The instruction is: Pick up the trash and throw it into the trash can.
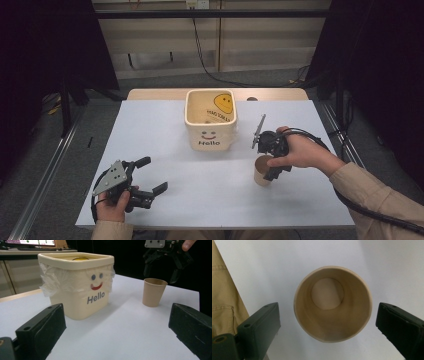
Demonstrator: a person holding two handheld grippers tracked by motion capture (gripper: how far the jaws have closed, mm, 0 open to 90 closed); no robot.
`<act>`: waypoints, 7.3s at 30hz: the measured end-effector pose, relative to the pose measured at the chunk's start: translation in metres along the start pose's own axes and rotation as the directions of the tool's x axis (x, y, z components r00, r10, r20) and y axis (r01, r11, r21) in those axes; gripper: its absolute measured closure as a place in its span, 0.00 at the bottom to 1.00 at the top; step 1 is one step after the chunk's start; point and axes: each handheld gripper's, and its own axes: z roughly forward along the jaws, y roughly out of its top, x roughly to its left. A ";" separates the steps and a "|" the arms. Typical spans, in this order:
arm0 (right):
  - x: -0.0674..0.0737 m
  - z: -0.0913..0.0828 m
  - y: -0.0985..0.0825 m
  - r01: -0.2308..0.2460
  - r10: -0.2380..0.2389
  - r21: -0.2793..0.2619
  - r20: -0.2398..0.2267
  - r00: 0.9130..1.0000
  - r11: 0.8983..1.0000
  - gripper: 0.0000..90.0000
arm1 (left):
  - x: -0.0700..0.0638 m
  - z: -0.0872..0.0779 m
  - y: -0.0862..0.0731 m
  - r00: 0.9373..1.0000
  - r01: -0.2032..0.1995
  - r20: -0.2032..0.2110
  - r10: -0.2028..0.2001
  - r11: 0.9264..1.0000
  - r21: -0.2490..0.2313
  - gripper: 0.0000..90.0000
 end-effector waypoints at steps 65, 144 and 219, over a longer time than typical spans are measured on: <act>-0.026 -0.074 0.015 -0.033 0.035 0.046 -0.027 0.999 0.998 0.21 | -0.001 0.001 0.000 1.000 0.005 0.004 -0.005 1.000 -0.005 0.01; -0.082 -0.174 0.108 -0.070 0.073 -0.145 0.016 0.997 0.987 0.23 | 0.000 -0.003 -0.001 1.000 0.017 0.021 -0.017 1.000 0.005 0.01; -0.085 -0.137 0.152 -0.014 0.018 -0.133 0.030 0.999 0.991 0.11 | 0.002 -0.003 -0.001 1.000 0.002 0.020 -0.002 1.000 0.005 0.01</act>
